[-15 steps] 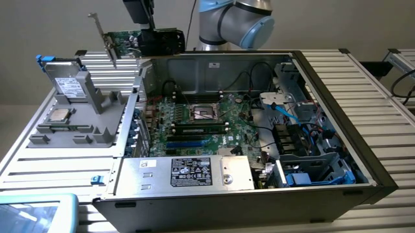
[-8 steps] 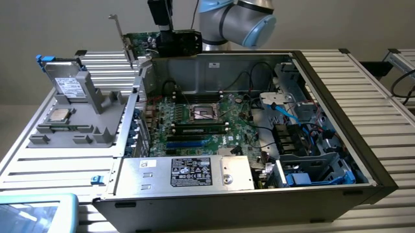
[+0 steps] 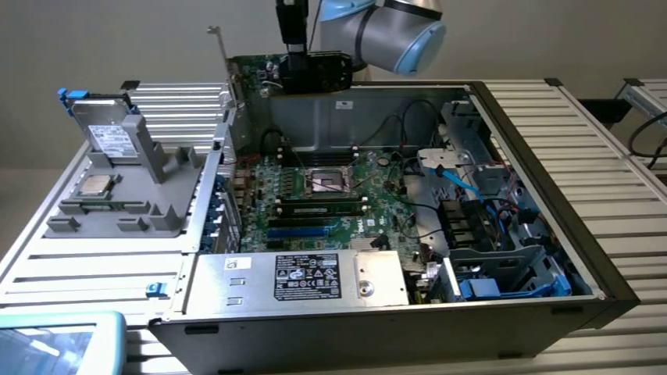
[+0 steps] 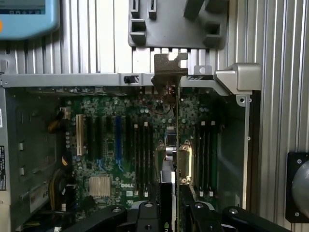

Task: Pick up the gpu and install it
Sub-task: 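Pick up the gpu and move the gpu toward the slot, then insert the gpu into the slot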

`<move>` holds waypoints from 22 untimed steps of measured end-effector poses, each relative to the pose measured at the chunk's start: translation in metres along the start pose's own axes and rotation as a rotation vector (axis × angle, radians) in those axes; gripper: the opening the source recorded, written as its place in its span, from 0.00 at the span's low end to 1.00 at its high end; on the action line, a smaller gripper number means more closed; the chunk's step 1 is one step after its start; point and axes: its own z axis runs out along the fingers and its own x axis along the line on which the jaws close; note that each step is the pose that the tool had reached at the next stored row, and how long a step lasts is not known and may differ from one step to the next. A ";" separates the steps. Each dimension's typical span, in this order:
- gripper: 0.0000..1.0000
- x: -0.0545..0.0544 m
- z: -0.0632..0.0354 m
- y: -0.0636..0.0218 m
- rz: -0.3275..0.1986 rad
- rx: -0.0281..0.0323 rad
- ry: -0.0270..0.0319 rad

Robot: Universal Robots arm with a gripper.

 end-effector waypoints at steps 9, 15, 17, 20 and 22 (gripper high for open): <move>0.27 0.000 0.0032 -0.0177 0.000 -0.0008 0.0000; 0.27 0.000 0.0032 -0.0177 0.000 -0.0008 -0.0001; 0.27 0.000 0.0032 -0.0177 0.000 -0.0008 0.0000; 0.27 0.000 0.0032 -0.0177 0.000 -0.0008 0.0000; 0.27 0.000 0.0032 -0.0177 0.000 -0.0008 0.0000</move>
